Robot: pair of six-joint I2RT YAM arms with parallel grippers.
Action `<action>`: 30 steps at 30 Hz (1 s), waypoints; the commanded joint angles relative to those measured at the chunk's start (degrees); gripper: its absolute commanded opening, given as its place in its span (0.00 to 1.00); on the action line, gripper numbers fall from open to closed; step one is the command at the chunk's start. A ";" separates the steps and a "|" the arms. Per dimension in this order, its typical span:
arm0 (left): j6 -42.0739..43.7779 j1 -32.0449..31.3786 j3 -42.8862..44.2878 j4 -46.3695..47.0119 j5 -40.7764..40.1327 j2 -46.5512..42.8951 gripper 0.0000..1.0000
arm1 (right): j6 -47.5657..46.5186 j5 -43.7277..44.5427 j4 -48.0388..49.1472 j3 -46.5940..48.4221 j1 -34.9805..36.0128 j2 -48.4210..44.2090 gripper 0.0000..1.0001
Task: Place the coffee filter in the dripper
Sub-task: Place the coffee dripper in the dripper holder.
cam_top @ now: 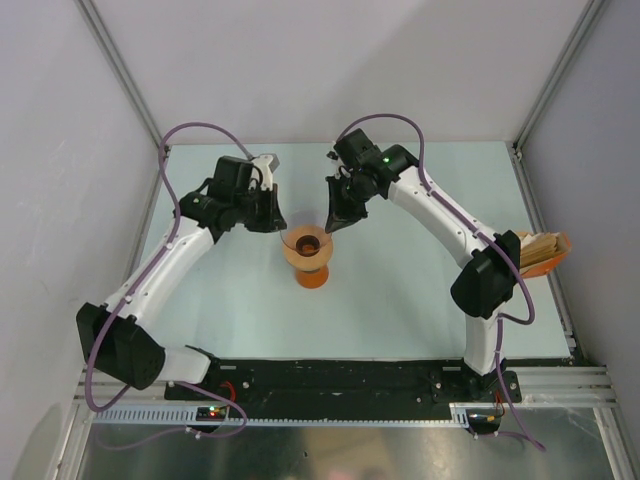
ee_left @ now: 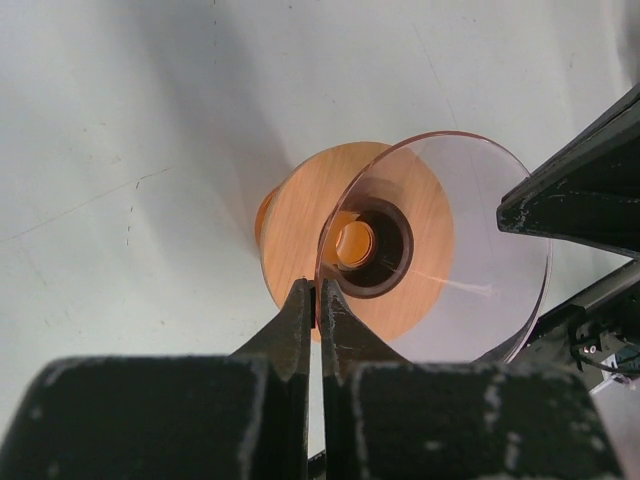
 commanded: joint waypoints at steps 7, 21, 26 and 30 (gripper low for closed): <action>2.94 -2.89 -6.17 -3.48 1.99 3.99 0.00 | -3.05 1.78 0.30 -3.71 1.37 1.91 0.00; 3.58 -2.84 -0.71 -3.41 0.35 -0.77 0.10 | -2.22 0.00 0.72 0.81 0.85 -0.06 0.10; 3.04 -2.73 0.74 -3.40 0.46 -0.72 0.18 | -2.18 -0.24 0.92 2.11 0.80 -0.17 0.24; 2.84 -2.61 1.97 -3.42 0.45 -0.41 0.32 | -2.18 -0.71 1.26 3.10 0.60 0.11 0.40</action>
